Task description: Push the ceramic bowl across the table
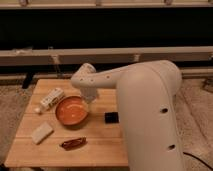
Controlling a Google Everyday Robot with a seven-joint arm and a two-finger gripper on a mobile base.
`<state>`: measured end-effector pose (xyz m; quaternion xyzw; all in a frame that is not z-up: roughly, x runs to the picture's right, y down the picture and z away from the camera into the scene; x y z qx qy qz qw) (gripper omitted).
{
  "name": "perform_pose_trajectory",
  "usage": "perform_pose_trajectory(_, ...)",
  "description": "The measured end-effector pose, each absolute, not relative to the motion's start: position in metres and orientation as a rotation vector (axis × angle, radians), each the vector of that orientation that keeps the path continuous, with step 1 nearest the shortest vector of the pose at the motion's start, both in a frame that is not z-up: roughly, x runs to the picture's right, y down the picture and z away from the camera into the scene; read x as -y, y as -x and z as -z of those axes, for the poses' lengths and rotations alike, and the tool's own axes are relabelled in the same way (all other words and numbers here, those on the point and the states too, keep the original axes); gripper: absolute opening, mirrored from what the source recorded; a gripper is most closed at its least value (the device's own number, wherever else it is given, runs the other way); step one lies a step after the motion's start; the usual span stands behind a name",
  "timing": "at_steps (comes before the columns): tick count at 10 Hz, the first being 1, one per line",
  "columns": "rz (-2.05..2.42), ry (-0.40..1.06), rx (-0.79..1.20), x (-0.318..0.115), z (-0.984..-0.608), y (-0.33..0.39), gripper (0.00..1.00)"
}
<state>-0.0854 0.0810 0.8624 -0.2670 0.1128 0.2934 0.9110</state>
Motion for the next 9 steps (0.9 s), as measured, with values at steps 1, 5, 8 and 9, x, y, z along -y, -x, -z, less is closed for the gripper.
perform_pose_trajectory(1, -0.603, 0.557, -0.226, -0.080, -0.865, 0.088, 0.65)
perform_pose_trajectory(5, -0.581, 0.586, -0.217, -0.078, -0.878, 0.098, 0.65)
perform_pose_trajectory(8, -0.535, 0.607, -0.229, -0.084, -0.885, 0.111, 0.65)
perform_pose_trajectory(9, -0.516, 0.614, -0.247, -0.087, -0.889, 0.110, 0.65)
